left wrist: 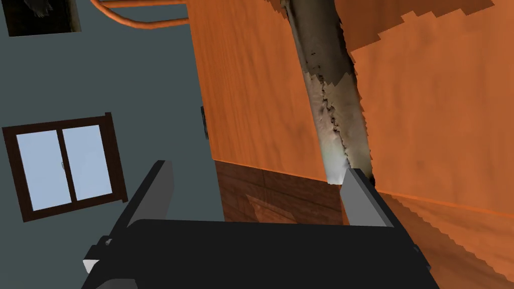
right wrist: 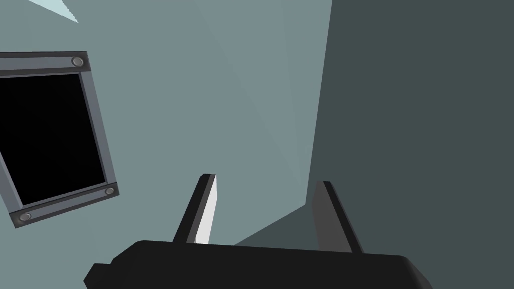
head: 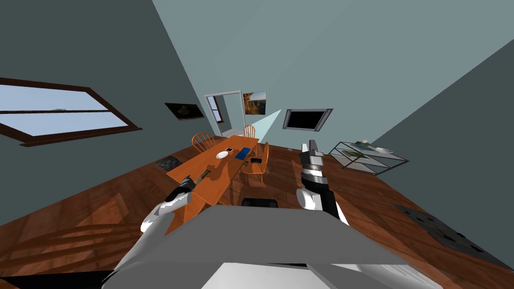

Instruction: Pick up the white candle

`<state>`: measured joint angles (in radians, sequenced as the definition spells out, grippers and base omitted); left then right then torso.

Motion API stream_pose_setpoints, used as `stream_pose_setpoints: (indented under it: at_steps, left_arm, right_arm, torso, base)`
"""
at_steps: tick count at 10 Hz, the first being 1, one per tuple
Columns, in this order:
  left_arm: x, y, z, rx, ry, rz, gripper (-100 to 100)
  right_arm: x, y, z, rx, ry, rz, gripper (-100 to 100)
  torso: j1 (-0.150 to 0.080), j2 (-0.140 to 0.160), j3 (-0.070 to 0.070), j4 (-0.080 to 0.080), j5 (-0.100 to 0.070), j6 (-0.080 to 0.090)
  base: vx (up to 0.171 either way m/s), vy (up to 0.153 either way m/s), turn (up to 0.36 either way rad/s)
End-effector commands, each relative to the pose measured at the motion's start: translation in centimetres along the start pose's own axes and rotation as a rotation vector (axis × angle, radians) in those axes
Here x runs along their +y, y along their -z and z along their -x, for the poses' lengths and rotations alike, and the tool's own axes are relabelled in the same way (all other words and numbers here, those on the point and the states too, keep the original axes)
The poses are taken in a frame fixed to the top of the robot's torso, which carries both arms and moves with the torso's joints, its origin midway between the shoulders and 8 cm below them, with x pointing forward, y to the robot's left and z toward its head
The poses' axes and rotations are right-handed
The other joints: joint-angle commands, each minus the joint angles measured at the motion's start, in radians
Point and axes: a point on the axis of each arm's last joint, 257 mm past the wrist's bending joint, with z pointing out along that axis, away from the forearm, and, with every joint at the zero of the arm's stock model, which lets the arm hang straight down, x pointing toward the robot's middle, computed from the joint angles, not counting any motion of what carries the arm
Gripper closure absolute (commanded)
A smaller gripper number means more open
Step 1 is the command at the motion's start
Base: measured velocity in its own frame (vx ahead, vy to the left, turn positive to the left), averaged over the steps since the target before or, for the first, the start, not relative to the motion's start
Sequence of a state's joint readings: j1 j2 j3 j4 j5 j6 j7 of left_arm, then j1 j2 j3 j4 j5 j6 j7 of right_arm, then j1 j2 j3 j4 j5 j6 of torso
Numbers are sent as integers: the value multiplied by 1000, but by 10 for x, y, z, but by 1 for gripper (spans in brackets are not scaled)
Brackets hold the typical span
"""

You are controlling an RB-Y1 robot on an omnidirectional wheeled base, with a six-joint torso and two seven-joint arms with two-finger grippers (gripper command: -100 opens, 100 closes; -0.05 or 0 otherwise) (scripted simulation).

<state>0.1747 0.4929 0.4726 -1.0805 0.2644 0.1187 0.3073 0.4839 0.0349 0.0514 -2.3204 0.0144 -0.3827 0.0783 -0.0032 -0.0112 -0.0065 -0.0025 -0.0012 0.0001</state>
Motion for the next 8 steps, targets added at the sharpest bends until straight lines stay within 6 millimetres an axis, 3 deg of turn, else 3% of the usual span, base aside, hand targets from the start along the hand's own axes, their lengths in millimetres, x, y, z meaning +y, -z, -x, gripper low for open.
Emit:
stream_pose_setpoints:
  at_steps: [1,2,3,4,5,7,8]
  left_arm:
    - [9,2,18,-39,14,41,-100]
    - [15,0,41,-85,35,72,-100]
    - [17,1,41,-87,35,81,-100]
    - [25,1,63,-132,57,116,-100]
    - [26,1,63,-133,57,120,-100]
    - [40,4,97,-209,101,187,-100]
    - [45,5,100,-216,102,197,-100]
  right_arm:
    - [0,0,0,0,0,0,0]
    - [0,0,0,0,0,0,0]
    - [0,0,0,0,0,0,0]
    - [0,0,0,0,0,0,0]
    - [0,0,0,0,0,0,0]
    - [0,0,0,0,0,0,0]
    - [0,0,0,0,0,0,0]
  torso:
    - [0,0,0,0,0,0]
    - [1,1,0,0,0,0]
    - [1,0,0,0,0,0]
    - [2,2,1,0,0,0]
    - [3,2,1,0,1,0]
    - [3,2,1,1,1,0]
    - [2,-1,0,0,0,0]
  base:
    - [159,-45,-2]
    - [170,-42,-14]
    - [140,-30,-1]
    - [136,-13,-12]
    - [107,-12,-6]
    - [173,-35,-16]
    - [148,-16,0]
